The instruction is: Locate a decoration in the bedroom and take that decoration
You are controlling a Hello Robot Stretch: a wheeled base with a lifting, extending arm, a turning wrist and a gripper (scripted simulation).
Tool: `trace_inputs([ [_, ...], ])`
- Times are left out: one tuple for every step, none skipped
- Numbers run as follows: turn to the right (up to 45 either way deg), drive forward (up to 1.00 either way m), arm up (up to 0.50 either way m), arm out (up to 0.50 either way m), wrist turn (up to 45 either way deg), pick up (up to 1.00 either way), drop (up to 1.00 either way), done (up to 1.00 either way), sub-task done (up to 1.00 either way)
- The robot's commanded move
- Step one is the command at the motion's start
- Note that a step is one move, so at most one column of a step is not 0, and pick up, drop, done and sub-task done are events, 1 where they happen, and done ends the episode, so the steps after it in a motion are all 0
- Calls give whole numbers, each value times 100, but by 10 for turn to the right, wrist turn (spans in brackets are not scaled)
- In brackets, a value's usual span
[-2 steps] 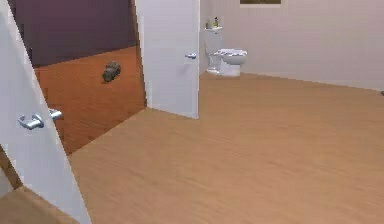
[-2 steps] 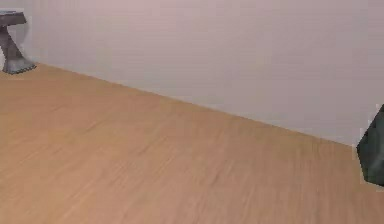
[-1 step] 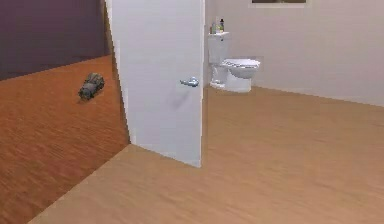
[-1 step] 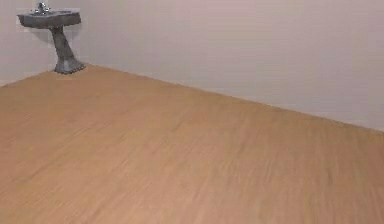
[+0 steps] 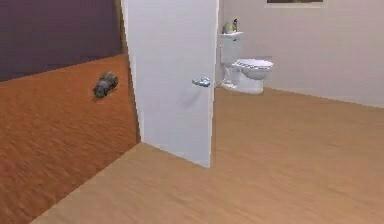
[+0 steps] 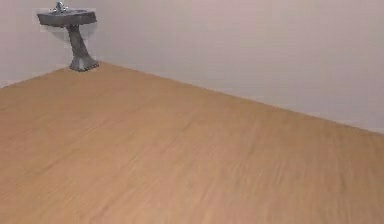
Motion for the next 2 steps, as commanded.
trace_inputs([
  [0, 50, 0, 0, 0, 0, 0, 0, 0],
  [-450, 0, 0, 0, 0, 0, 0, 0, 0],
])
